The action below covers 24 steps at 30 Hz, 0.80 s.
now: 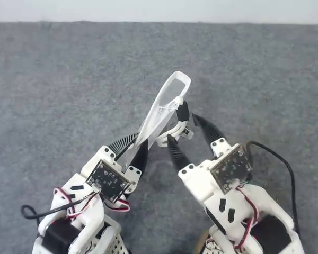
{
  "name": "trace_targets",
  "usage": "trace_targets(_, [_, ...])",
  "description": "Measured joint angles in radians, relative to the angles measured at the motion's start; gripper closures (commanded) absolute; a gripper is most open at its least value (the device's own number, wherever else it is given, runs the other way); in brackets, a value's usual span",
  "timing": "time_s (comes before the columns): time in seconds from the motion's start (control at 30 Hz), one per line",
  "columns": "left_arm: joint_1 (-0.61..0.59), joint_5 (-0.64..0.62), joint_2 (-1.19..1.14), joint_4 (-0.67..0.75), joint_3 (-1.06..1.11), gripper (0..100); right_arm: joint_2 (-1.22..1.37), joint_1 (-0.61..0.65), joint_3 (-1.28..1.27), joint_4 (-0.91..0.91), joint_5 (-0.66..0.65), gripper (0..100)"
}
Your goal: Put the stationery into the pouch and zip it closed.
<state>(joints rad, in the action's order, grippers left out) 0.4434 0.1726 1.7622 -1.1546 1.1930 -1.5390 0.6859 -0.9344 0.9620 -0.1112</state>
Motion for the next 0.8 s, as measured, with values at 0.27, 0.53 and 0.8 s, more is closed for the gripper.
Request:
trace_targets(0.27, [0.0, 0.0, 0.0, 0.0, 0.0, 99, 0.176, -0.104, -0.037, -0.209, 0.0, 79.0])
trace_targets(0.53, [-0.002, -0.003, 0.0, 0.002, 0.0, 99, 0.232, -0.124, -0.037, -0.267, -0.049, 87.5])
trace_targets(0.8, [-0.011, -0.006, 0.0, 0.003, 0.0, 99, 0.276, -0.124, -0.066, -0.361, -0.074, 97.3])
